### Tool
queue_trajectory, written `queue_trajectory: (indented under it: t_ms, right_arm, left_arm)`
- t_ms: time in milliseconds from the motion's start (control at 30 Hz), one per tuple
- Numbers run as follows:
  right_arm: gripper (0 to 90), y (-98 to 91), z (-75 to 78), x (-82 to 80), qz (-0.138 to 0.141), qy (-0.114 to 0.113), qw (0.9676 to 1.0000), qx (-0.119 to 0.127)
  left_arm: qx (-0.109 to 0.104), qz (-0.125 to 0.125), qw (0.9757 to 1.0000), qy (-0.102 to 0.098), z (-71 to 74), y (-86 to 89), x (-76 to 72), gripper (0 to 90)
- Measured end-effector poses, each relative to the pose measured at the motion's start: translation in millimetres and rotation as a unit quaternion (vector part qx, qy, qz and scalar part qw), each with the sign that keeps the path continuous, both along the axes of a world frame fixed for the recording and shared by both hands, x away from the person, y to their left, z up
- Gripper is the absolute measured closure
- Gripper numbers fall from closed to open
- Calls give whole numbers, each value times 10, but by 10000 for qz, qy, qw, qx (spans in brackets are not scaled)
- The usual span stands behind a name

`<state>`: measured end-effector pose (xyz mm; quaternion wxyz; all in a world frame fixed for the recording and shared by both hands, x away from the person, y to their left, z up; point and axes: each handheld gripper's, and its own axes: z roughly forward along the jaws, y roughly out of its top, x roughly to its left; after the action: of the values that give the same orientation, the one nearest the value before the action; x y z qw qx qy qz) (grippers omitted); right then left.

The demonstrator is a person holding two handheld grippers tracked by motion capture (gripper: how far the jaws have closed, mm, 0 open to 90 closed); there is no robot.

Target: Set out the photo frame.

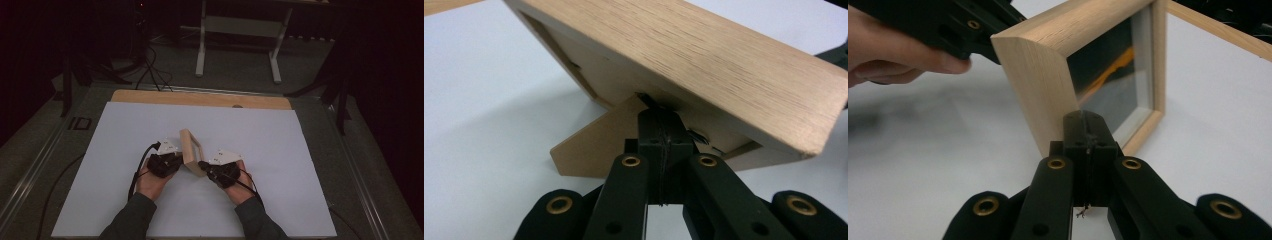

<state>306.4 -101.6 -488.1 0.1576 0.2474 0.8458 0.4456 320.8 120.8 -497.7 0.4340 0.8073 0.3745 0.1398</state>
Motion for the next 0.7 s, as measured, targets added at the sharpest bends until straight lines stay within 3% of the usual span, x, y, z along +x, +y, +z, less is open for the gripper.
queue_trajectory:
  t_ms: [300, 400, 700]
  right_arm:
    - [894, 24, 2, -12, 46, -18, 10000, -32]
    - [866, 12, 9, -12, 21, -40, 10000, -39]
    - [778, -92, 58, -31, -75, -100, 9999, -50]
  left_arm:
    - [36, -2, 10000, -58, -2, 2, 8, 892]
    - [117, 73, 9999, -103, 4, 5, 2, 845]
    - [89, 271, 9995, -125, 72, 94, -39, 788]
